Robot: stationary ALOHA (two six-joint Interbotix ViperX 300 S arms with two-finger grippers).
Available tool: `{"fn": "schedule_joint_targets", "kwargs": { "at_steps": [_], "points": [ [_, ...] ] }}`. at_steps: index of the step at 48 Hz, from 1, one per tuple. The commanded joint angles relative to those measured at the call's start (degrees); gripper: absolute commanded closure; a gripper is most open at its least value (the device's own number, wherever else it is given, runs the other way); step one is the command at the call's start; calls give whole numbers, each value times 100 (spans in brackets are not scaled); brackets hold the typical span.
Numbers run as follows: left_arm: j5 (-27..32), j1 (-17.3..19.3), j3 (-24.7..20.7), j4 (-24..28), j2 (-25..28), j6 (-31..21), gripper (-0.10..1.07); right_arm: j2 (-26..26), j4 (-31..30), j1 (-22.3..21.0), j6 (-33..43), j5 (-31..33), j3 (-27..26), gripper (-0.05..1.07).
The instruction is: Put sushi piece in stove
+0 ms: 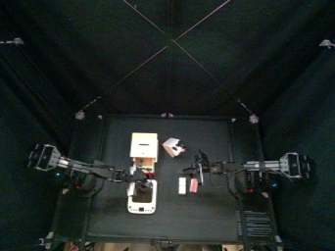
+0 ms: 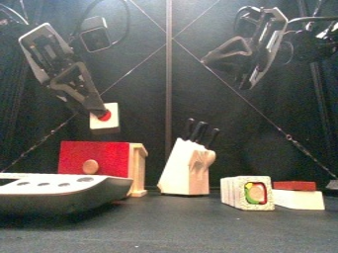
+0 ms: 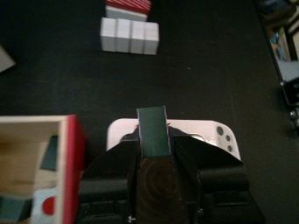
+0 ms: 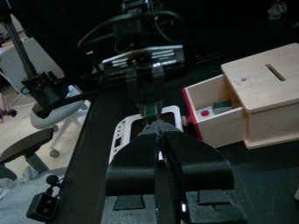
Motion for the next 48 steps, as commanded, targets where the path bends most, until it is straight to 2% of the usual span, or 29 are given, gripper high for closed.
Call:
{"fn": "schedule_joint_targets", "kwargs": {
  "at_steps": [1, 7, 15, 21, 42, 48],
  "points": [
    [-44, 334, 176, 9, -712, 9, 43, -53, 18, -9, -9, -44, -123, 65],
    [-105, 826, 589, 26, -1529, 9, 43, -44, 18, -18, -9, -44, -132, 65],
    [-536, 1354, 1081, 9, -1951, 9, 43, 35, 9, -53, -9, -44, -167, 65],
    [-853, 1424, 1266, 9, -1811, 18, 43, 141, 9, -79, -18, -44, -237, 65],
    [-1125, 1468, 1143, 9, -888, 26, 41, 431, -53, -97, 0, -26, -404, 65],
    [-1204, 1529, 1081, 9, -694, 26, 35, 422, -53, -97, 0, -26, -396, 65]
  ]
}}
